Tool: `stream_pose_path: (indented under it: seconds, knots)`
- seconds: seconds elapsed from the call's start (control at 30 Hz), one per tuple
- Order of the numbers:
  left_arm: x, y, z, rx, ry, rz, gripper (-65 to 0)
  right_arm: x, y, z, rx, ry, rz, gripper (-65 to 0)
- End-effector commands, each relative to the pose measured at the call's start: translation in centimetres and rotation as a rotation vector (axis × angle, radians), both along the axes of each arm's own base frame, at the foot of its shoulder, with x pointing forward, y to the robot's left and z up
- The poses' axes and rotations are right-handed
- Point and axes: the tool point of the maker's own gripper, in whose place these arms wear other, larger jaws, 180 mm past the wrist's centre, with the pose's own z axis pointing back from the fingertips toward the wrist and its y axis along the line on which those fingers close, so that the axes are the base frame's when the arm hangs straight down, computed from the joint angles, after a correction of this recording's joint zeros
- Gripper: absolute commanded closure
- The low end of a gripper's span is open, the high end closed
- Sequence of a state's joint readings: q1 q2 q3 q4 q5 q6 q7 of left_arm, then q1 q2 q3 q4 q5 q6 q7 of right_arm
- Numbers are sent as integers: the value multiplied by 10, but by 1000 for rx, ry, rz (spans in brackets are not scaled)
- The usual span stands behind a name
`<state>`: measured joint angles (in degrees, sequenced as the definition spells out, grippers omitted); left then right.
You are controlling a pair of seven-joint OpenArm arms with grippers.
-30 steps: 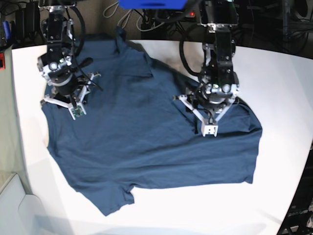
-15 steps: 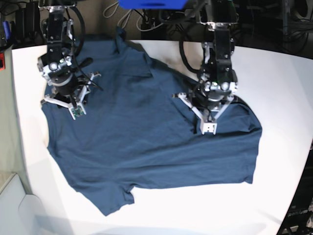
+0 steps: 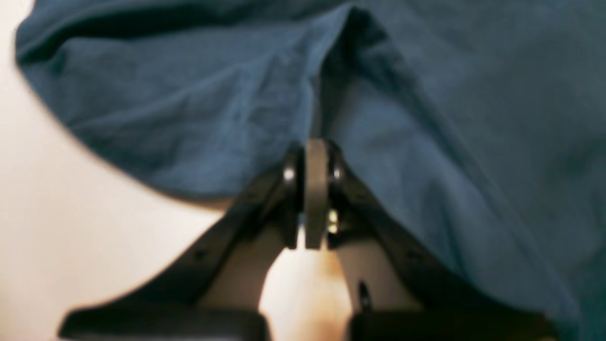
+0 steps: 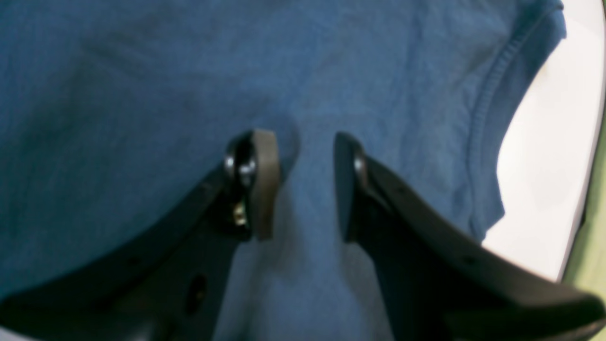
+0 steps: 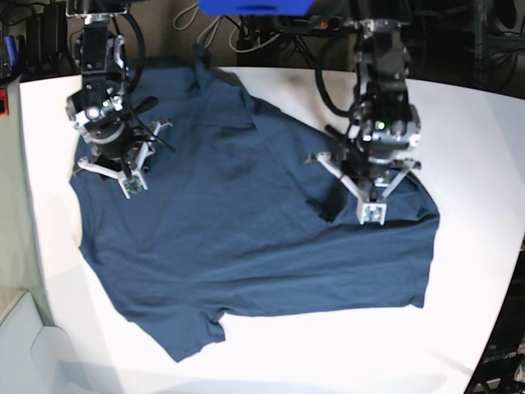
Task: Layout the t-shirt on the table in an organized manner, then fold the t-shirt properly
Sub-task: 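Drag the shirt fabric with the left gripper outward to smooth it, then move both grippers to the shoulder corners of the navy shirt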
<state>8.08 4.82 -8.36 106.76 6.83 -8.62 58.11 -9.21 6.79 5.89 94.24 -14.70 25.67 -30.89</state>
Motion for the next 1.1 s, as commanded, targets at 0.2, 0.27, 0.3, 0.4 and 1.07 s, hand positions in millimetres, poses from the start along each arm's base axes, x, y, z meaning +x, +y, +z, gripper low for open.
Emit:
stream_pose_path:
  seconds: [0.2,0.27,0.3,0.4,1.07]
  knots:
    - [-31,39,20,136,-22,-17,-4,11,-3,14,-3,-55,-1,-218]
    - [-42,51,14,181,9,-35,-4,11,-3,14,-3,-55,-1,-218]
    - [-48,56,10,197,28,-40,-4,11,-3,14,-3,-55,-1,-218]
    - [-68,82,3,262,82,-40,-4,11,-3,14,-3,-55,-1,-218]
    - [-125,182,9,469,244,-149,-4,7,-4,2,1,-21,-6,-218]
